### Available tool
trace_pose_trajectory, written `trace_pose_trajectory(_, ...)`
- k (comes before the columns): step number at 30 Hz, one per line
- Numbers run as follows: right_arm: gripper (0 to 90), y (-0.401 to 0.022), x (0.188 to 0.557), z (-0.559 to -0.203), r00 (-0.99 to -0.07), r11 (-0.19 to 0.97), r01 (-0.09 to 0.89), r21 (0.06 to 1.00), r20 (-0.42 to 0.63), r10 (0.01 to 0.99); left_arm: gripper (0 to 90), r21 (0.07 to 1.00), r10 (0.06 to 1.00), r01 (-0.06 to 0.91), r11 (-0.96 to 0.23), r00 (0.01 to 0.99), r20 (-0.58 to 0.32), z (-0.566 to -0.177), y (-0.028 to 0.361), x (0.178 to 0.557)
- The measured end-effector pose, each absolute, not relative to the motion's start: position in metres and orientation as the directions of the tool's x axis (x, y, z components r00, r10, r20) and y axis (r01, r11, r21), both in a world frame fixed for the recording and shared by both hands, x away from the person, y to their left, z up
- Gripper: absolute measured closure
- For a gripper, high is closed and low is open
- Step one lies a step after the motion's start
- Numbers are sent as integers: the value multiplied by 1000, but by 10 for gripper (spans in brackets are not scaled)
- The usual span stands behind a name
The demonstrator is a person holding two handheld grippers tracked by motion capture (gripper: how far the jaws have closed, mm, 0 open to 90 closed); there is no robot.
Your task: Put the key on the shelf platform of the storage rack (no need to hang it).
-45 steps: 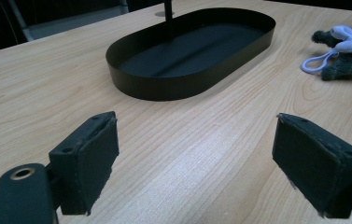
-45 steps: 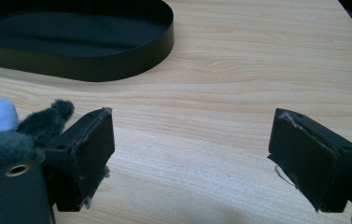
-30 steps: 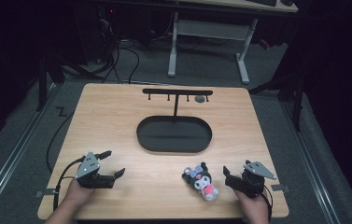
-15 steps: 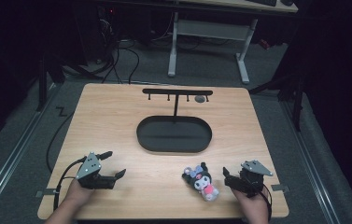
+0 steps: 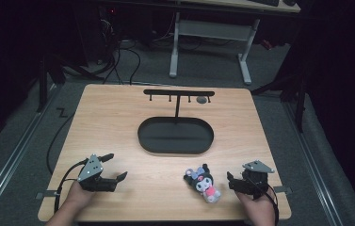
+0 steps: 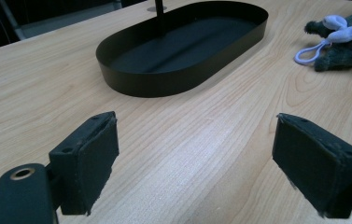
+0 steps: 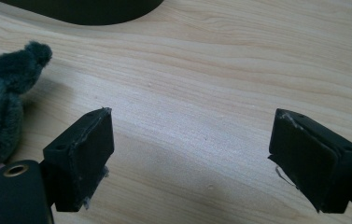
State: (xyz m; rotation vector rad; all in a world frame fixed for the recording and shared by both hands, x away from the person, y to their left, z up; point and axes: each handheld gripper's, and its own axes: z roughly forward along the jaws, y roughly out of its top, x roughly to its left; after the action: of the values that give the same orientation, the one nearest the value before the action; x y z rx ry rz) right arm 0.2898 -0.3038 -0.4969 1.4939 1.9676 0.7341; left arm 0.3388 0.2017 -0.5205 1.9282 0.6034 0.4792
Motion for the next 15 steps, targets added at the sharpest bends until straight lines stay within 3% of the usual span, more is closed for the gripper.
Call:
trace_pose_trajectory(3, 135, -304, 290, -495, -239, 238, 665, 708, -100, 966, 154, 912, 603, 198, -359, 795, 65, -521, 202, 339)
trace_pose_trajectory(5, 68, -301, 293, -495, -245, 245, 677, 694, -102, 964, 154, 914, 606, 201, -352, 793, 59, -521, 202, 339)
trace_pose_trajectory(9, 21, -294, 297, -493, -245, 250, 706, 663, -102, 964, 154, 915, 607, 199, -351, 792, 61, -521, 202, 339)
trace_pose_trajectory(15, 15, -294, 301, -490, -265, 252, 722, 645, -79, 961, 154, 914, 606, 201, -353, 793, 60, -521, 202, 339)
